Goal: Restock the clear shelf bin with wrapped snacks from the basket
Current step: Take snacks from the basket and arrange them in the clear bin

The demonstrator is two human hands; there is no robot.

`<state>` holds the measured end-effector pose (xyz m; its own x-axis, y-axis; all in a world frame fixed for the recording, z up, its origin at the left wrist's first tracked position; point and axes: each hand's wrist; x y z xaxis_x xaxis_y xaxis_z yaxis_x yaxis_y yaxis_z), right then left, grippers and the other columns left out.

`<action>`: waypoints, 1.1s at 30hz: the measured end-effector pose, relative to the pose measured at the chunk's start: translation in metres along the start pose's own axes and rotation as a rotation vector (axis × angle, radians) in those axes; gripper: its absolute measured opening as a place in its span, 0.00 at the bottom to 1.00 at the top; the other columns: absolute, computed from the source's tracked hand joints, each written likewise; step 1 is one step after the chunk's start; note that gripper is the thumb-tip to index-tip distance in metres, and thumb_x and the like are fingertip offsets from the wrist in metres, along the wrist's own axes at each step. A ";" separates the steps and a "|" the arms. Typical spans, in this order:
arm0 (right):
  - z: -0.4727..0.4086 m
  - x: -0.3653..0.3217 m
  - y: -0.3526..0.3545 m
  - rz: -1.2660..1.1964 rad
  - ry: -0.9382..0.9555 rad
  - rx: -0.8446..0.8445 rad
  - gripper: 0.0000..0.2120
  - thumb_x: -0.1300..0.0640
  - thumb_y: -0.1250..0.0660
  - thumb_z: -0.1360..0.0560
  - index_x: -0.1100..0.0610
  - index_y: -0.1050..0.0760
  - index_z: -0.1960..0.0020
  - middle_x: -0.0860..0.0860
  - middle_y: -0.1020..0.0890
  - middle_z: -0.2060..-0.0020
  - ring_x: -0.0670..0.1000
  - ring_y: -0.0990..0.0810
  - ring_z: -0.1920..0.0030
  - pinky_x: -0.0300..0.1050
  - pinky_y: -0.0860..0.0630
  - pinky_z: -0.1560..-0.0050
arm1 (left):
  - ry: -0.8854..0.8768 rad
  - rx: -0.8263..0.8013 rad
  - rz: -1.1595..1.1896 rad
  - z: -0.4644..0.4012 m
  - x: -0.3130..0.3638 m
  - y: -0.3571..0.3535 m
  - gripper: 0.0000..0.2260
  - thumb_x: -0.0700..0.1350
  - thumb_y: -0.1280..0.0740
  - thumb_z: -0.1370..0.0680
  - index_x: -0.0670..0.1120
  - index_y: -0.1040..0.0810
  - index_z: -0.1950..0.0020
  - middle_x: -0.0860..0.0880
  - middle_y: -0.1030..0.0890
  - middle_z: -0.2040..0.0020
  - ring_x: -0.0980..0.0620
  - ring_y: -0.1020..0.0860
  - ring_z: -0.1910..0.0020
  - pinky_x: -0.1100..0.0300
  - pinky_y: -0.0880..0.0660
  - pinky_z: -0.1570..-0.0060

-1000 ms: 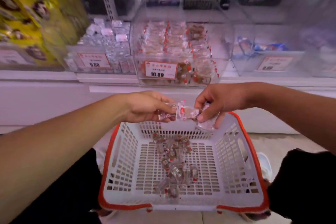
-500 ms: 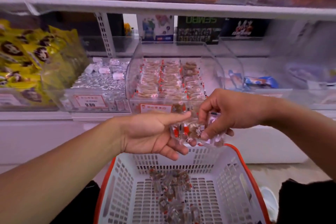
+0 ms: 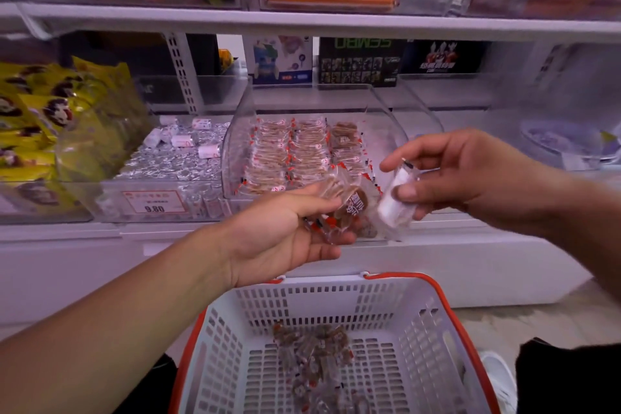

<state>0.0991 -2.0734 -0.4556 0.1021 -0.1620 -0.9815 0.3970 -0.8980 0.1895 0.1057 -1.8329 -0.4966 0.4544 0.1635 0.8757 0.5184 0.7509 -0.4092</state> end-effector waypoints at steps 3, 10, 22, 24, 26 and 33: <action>-0.004 0.011 -0.025 0.046 0.143 0.196 0.15 0.60 0.20 0.43 0.54 0.16 0.56 0.55 0.14 0.62 0.50 0.16 0.63 0.39 0.19 0.62 | -0.004 -0.029 0.043 0.001 -0.001 -0.007 0.20 0.42 0.36 0.26 0.46 0.23 0.34 0.43 0.18 0.48 0.45 0.19 0.56 0.54 0.19 0.58; -0.011 0.024 -0.059 0.137 0.229 0.418 0.11 0.59 0.24 0.33 0.56 0.24 0.54 0.48 0.17 0.45 0.45 0.18 0.45 0.53 0.19 0.46 | 0.014 0.037 0.129 -0.004 -0.002 -0.014 0.19 0.40 0.43 0.20 0.39 0.25 0.31 0.36 0.20 0.40 0.36 0.19 0.46 0.47 0.19 0.48; -0.009 0.033 -0.086 0.014 0.369 0.560 0.08 0.50 0.33 0.24 0.51 0.27 0.47 0.50 0.17 0.49 0.50 0.17 0.55 0.47 0.19 0.58 | -0.012 -0.017 0.131 -0.010 -0.009 -0.025 0.19 0.43 0.46 0.21 0.39 0.21 0.37 0.37 0.20 0.44 0.42 0.18 0.56 0.50 0.18 0.54; -0.009 0.033 -0.086 -0.010 0.360 0.566 0.12 0.50 0.33 0.25 0.54 0.27 0.45 0.52 0.17 0.49 0.49 0.17 0.56 0.46 0.19 0.60 | -0.005 -0.009 0.123 -0.011 -0.006 -0.024 0.22 0.43 0.44 0.23 0.37 0.25 0.33 0.39 0.23 0.45 0.47 0.20 0.61 0.55 0.20 0.62; -0.009 0.035 -0.085 0.008 0.326 0.544 0.16 0.52 0.34 0.24 0.55 0.26 0.38 0.54 0.17 0.47 0.47 0.17 0.55 0.40 0.19 0.61 | -0.007 -0.009 0.130 -0.011 -0.004 -0.022 0.27 0.44 0.41 0.27 0.34 0.30 0.30 0.39 0.27 0.46 0.49 0.23 0.64 0.56 0.22 0.64; -0.008 0.044 -0.083 0.151 0.249 0.411 0.28 0.49 0.35 0.26 0.50 0.32 0.27 0.51 0.17 0.48 0.53 0.16 0.54 0.46 0.18 0.52 | 0.003 -0.027 -0.018 -0.005 0.010 -0.009 0.23 0.42 0.40 0.30 0.38 0.23 0.36 0.40 0.21 0.53 0.48 0.22 0.62 0.59 0.23 0.66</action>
<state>0.0780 -2.0021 -0.5140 0.3655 -0.2448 -0.8980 -0.0262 -0.9671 0.2530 0.1089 -1.8415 -0.4854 0.4467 0.1486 0.8822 0.5459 0.7361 -0.4003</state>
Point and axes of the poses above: each hand's wrist, its own z-axis away from the middle knuckle, its own y-axis out of the back of the hand, x = y × z
